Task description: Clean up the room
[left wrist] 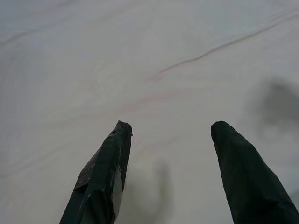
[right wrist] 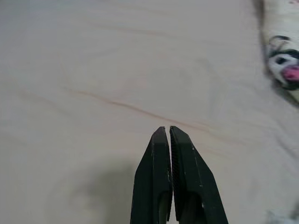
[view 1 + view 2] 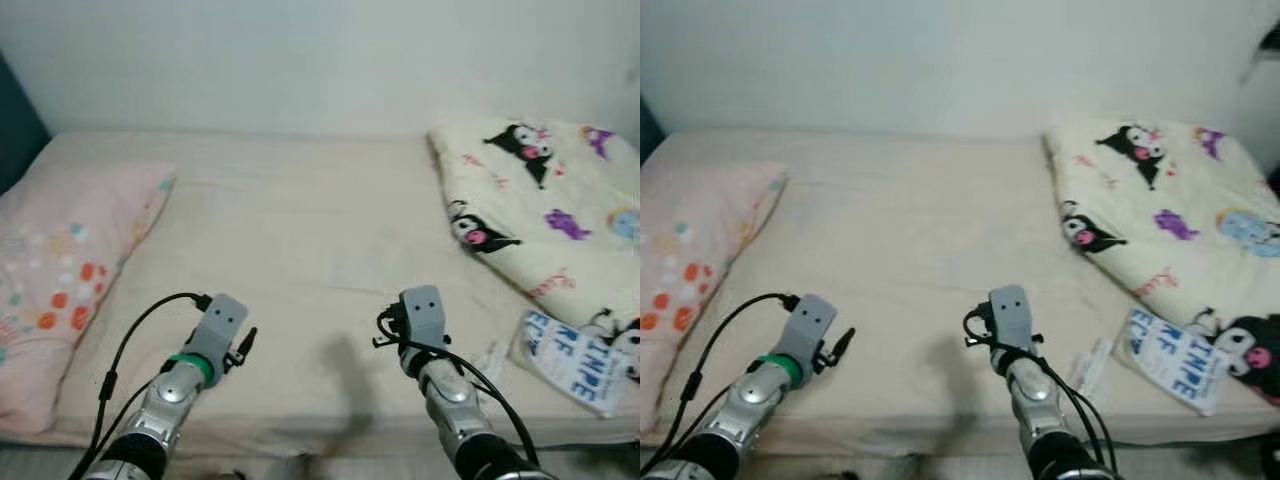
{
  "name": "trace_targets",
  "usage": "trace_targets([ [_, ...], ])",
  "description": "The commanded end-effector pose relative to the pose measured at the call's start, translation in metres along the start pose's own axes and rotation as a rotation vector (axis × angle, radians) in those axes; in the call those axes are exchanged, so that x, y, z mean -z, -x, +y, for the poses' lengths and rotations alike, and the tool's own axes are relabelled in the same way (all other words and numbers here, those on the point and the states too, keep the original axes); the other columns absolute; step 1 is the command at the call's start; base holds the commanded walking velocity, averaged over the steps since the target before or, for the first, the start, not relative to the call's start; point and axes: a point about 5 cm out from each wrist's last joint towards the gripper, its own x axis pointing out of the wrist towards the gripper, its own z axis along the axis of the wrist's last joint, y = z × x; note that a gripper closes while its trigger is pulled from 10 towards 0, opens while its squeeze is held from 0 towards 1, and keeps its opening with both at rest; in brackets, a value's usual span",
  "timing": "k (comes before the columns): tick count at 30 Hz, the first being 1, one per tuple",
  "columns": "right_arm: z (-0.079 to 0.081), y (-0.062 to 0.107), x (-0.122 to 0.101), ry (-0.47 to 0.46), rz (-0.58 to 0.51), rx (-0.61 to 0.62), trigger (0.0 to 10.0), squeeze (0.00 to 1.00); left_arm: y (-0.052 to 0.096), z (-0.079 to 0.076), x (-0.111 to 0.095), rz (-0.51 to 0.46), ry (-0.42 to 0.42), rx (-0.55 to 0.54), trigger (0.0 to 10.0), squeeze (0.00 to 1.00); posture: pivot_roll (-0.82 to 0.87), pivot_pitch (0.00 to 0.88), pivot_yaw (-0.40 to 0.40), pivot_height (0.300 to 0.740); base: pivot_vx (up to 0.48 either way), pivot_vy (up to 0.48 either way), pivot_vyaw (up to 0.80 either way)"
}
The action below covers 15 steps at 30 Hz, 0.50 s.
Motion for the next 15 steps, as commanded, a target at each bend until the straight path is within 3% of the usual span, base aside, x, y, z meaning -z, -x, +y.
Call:
trace_targets([
  [1, 0.0049, 0.002, 0.0052, -0.014, 0.018, -0.007, 10.0, 0.0, 0.0049, 0.0014, 0.0094, 0.031, -0.004, -0.001, 10.0, 0.0, 0.02, 0.014, 0.051, 0.725, 0.0, -0.345, 0.0],
  [9, 0.0062, 0.0019, 0.005, -0.015, 0.016, -0.009, 10.0, 0.0, 0.0052, 0.0023, 0.01, 0.034, -0.005, -0.002, 10.0, 0.0, 0.02, 0.015, 0.053, 0.725, 0.0, -0.325, 0.0],
  [15, 0.007, 0.0019, 0.005, -0.017, 0.015, -0.01, 10.0, 0.0, 0.0053, 0.0036, 0.0101, 0.036, -0.006, -0.011, 10.0, 0.0, 0.02, 0.015, 0.054, 0.725, 0.327, -0.091, 0.0],
])
